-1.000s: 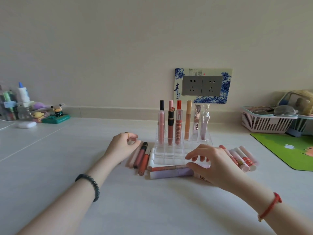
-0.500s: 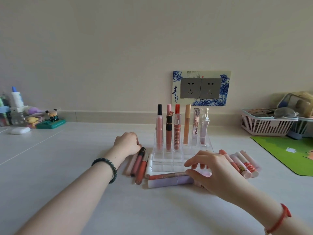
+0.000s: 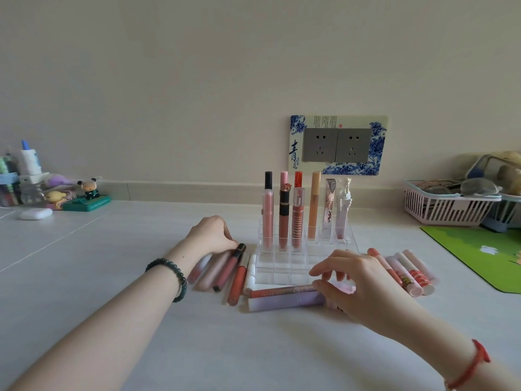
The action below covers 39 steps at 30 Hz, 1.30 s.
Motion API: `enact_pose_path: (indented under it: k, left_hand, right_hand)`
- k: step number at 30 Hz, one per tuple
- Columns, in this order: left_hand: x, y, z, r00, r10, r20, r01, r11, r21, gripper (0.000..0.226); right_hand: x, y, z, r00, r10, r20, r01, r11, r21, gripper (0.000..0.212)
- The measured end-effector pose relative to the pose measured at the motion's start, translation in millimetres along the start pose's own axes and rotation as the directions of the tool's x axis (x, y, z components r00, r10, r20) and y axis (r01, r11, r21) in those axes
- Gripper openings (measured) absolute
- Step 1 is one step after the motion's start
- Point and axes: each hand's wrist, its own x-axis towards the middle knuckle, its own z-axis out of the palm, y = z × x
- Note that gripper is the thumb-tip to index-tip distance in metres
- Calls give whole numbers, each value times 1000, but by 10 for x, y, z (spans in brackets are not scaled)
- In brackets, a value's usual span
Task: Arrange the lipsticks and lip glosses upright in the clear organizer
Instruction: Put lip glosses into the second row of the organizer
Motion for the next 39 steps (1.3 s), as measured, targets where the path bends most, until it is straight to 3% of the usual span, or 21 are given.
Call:
enact_pose_path:
  k: [3, 6, 9, 16, 20, 26, 39]
  left_hand:
    - [-34, 8, -86, 1000, 7, -13, -8, 998, -63, 15]
    - [-86, 16, -231, 999, 26, -28, -32, 965, -259, 10]
    - [-182, 27, -362, 996, 69, -53, -86, 880, -467, 6]
    - [-397, 107, -537, 972, 158, -175, -236, 663, -711, 14]
    - [-525, 243, -560, 965, 165, -205, -260, 487, -834, 12]
    - [-709, 522, -421, 961, 182, -208, -245, 216, -945, 12]
    - [-794, 876, -111, 948, 264, -180, -221, 137, -966, 12]
  right_hand:
    - [2, 9, 0, 1000, -2, -5, 2, 1000, 3, 12]
    - [-6, 3, 9, 1000, -10, -7, 10, 1000, 4, 12]
    - [-9, -25, 14, 1000, -15, -11, 15, 1000, 18, 12]
    - [-3, -85, 14, 999, -20, -29, 22, 997, 75, 14]
    - [43, -145, 18, 999, 18, -40, -6, 965, 262, 17]
    - [131, -272, 46, 998, 62, 23, -64, 812, 580, 27]
    - [267, -191, -16, 986, 120, -115, -21, 778, 628, 9]
